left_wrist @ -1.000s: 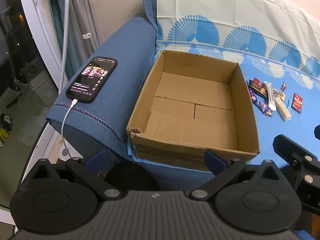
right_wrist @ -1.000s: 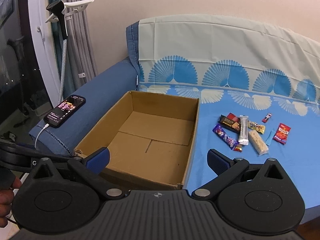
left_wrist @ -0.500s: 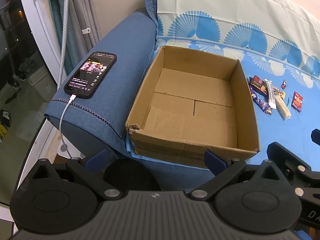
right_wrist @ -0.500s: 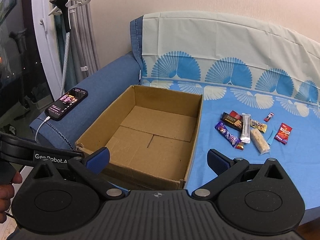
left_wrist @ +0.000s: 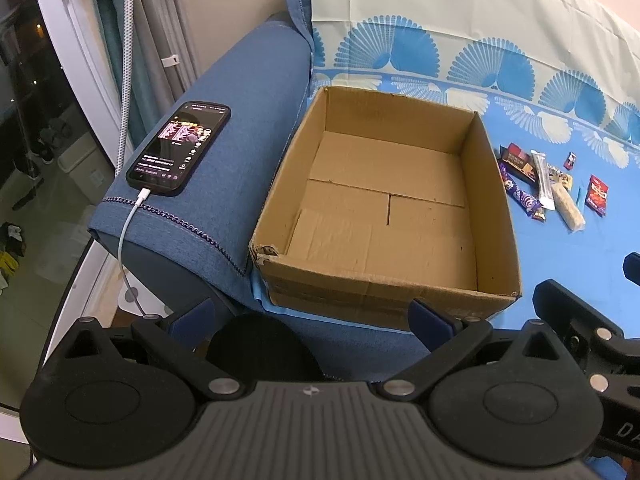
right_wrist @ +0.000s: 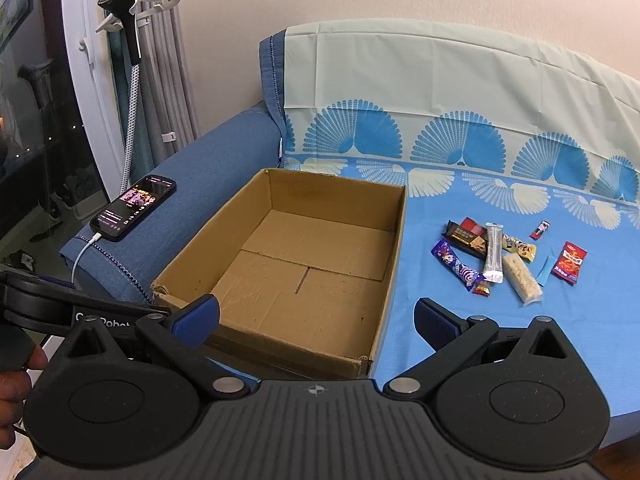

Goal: Organize snacks

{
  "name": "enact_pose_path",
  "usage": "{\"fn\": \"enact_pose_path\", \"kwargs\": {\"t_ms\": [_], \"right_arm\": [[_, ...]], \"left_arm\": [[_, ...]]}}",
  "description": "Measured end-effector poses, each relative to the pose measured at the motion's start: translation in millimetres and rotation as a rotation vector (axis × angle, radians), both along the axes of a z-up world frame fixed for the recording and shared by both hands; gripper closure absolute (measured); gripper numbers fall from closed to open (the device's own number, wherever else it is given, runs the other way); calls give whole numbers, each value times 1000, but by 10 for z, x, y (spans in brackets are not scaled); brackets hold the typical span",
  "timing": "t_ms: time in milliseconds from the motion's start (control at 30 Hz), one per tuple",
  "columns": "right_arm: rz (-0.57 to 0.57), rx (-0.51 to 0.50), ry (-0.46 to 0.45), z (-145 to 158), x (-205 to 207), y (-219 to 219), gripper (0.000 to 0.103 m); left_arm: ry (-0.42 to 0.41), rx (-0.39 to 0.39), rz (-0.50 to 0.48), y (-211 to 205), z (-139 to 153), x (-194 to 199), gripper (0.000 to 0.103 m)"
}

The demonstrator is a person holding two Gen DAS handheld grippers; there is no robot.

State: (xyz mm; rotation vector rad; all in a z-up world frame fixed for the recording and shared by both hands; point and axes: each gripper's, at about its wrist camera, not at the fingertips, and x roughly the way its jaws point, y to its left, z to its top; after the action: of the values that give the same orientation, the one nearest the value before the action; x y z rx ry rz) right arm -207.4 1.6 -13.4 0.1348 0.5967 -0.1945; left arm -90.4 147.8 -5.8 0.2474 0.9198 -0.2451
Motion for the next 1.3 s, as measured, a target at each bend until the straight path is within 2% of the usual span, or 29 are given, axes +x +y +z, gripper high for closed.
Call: {"fn": "enact_pose_path", "kwargs": {"t_ms": [767,1300], "right_arm": [[-2,13,1,-11,-4,-19,0],[-8,73,0,-98,-1,-170,0]], "left_arm": [[0,7,-7,-36,-4,-50,0],[15,64,-18,-181,-32,-21,0]]}}
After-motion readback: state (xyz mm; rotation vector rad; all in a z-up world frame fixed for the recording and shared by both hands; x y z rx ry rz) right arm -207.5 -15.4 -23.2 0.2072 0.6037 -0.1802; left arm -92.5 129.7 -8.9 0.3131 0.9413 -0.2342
